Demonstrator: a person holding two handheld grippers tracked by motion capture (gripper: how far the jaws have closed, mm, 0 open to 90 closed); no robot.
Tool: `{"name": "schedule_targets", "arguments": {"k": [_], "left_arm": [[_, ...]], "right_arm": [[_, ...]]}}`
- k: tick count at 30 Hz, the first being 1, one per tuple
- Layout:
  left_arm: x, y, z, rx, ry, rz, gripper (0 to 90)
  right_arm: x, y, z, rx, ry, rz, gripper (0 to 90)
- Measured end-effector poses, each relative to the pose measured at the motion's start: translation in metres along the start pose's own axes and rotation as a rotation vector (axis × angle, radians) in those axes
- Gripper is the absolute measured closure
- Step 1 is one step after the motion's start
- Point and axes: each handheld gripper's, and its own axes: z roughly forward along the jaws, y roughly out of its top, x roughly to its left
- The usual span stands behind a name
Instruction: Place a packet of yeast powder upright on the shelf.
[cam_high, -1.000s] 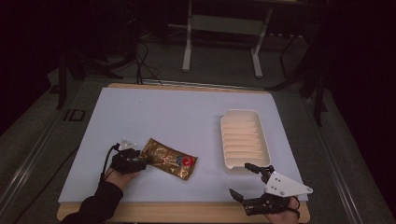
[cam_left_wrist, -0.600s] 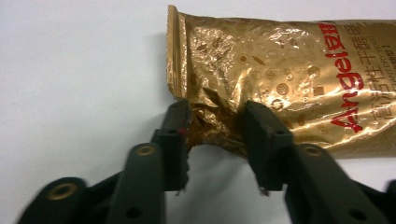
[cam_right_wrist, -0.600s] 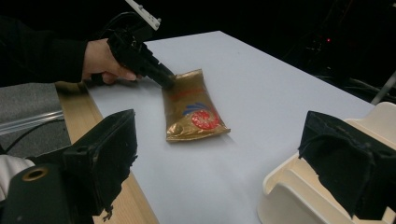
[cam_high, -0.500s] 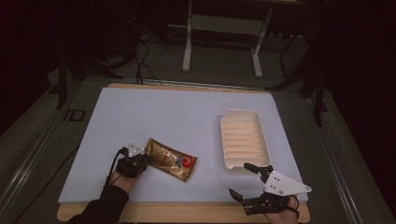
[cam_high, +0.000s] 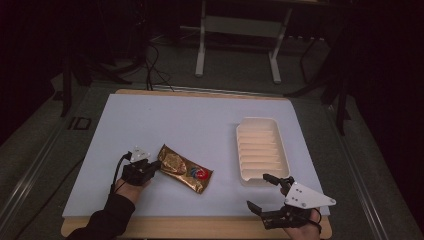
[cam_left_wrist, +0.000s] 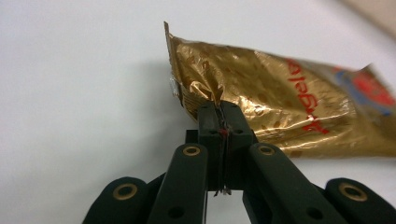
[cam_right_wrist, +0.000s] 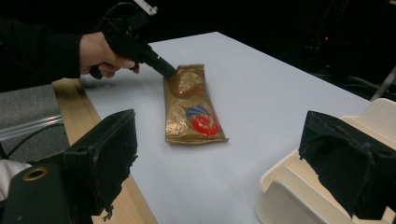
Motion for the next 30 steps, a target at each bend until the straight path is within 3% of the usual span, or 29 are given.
{"name": "schedule_targets", "arguments": {"k": [10, 13, 19, 30], "left_arm": [[-0.015, 0.02, -0.018, -0.058, -0.013, 0.078, 89.8], [-0.027, 0.031, -0.028, -0.092, -0.01, 0.134, 89.8], [-0.041, 0.041, -0.038, -0.114, -0.01, 0.186, 89.9], [-0.058, 0.05, -0.045, -0.146, -0.043, 0.204, 89.9]], "right_arm": [[-0.001, -0.001, 0.0, 0.0, -0.005, 0.008, 11.0], [-0.003, -0.002, 0.0, 0.001, 0.006, 0.009, 10.9], [-0.002, -0.002, -0.002, 0.003, 0.0, -0.008, 12.9], [-0.003, -0.002, -0.005, -0.061, -0.038, -0.045, 14.7]]}}
